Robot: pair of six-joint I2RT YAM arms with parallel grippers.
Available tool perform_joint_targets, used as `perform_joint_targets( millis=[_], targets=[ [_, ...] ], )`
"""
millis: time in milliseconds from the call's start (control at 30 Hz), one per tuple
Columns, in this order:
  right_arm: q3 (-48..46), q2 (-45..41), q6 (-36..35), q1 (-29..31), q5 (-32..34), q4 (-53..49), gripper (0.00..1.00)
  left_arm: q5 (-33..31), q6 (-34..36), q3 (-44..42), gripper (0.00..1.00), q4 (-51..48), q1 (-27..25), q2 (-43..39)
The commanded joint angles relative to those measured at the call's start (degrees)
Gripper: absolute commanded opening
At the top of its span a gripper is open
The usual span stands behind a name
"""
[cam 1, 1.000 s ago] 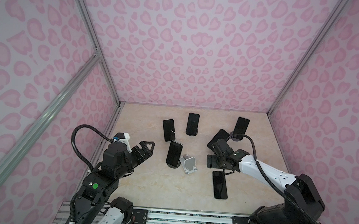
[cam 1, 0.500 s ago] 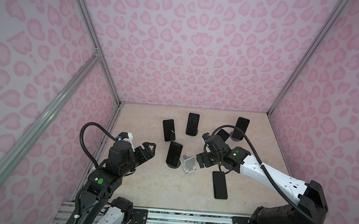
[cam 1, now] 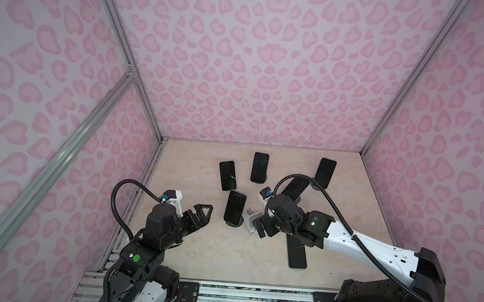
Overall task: Remove the phone from the phone stand
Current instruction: 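Open the right gripper to release the phone, then move over the white stand, then lower the right gripper onto the white stand and close on its top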
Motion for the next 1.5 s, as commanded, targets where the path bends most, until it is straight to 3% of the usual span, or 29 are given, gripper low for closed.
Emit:
perform_joint_targets(
  millis=[0,233,400,600,800,1167,1467],
  targets=[
    [-1.31,0.39,1.67,0.45,4.61,-0.76,1.00,-2.48,-0.30,1.26,0.97,4.54,0.04,1.83],
    [-0.89,4.01,-1.87,0.67,4.47,7.45,1.00,-1.24,1.49,8.49,0.97,3.20,0.02,6.71],
    [5.42,11.34,-4.62,0.62,6.39,3.42,1.00,-2.98,3.61,11.35,0.98,2.43,0.10,8.65],
    [7.63,12.67,-5.27,0.62,9.07,0.72,0.99,-2.02,3.87,11.01,0.98,1.94,0.08,8.69],
    [4.95,12.74,-2.75,0.62,5.31,1.96,1.00,-4.72,3.90,9.75,0.98,1.33,0.11,6.08],
    [1.99,14.80,-0.64,-2.11,-1.52,9.32,0.99,-18.25,0.22,2.56,0.98,6.57,0.11,1.26],
    [-2.06,14.81,1.09,-2.52,-0.93,12.98,0.99,-17.70,0.66,1.09,0.98,8.06,0.11,2.18]
  ],
)
